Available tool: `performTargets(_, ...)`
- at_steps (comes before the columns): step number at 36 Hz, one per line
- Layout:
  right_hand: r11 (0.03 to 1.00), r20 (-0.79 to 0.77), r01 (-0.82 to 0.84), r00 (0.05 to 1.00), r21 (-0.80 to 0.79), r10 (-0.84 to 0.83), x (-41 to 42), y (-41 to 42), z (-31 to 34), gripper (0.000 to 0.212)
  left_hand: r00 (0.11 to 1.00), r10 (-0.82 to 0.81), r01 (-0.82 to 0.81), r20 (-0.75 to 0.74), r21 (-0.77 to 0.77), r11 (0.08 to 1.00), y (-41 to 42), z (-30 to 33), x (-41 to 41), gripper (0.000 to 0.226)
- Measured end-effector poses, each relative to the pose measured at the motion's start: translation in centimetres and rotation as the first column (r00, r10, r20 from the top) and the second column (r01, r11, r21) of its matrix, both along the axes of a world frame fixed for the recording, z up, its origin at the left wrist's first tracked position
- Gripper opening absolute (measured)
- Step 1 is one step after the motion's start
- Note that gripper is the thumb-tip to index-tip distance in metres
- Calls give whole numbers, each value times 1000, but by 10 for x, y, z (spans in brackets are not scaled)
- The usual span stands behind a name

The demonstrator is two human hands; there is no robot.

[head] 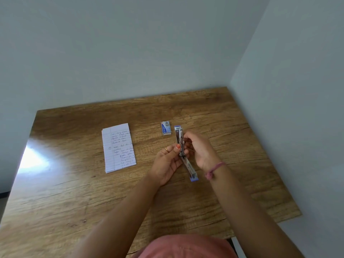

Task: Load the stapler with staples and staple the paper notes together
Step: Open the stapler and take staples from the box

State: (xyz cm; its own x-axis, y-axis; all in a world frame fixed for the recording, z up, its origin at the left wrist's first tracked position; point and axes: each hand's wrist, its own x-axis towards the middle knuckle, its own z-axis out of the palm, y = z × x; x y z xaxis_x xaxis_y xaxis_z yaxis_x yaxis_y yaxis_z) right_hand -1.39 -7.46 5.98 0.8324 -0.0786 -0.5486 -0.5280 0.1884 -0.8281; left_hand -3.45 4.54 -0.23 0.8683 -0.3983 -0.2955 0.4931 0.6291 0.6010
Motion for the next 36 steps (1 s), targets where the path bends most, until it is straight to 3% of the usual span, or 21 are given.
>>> performTargets(9, 999, 56, -4, 998, 44, 1, -4, -1, -1, 21, 1000, 28, -28, 2, 12, 1000, -1, 3, 0, 16)
performTargets(27, 998, -67, 30, 997, 49, -26, 3, 1, 7, 20, 999, 42, -41, -26, 31, 999, -1, 1, 1, 20)
performTargets(36, 999, -45, 3, 999, 45, -1, -7, -3, 0, 16, 999, 30, -29, -27, 61, 998, -1, 2, 0, 18)
